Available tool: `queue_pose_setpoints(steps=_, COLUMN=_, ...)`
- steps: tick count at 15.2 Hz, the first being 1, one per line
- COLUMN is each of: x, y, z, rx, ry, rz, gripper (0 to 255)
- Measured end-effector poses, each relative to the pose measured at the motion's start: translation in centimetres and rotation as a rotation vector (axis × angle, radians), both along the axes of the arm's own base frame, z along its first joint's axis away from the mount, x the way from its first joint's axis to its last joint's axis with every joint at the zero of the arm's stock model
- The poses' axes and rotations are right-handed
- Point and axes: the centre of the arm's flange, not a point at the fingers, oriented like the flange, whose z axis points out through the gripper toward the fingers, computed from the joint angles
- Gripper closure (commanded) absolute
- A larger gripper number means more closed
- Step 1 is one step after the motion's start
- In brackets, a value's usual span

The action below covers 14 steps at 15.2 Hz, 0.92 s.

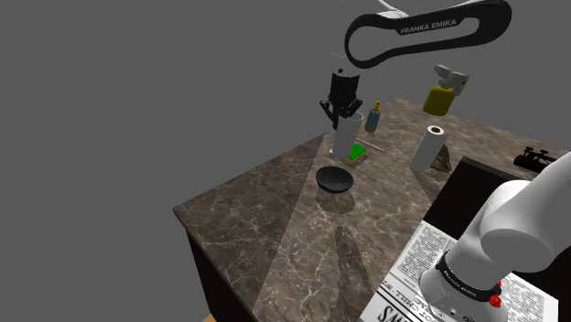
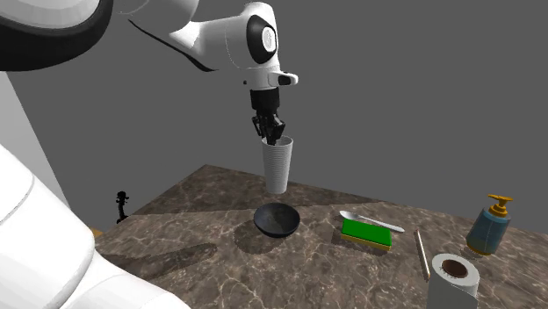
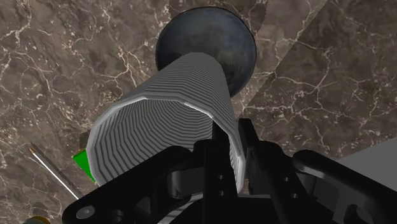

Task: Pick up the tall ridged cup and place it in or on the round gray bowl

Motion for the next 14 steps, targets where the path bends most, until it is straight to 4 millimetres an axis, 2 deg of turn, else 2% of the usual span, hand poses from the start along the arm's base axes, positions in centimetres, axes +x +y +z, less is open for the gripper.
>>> queue_pose_setpoints(steps=14, x=0.0, y=-0.1, z=-7.4, rx=0.0, ry=0.0, rz=0.0, gripper=255)
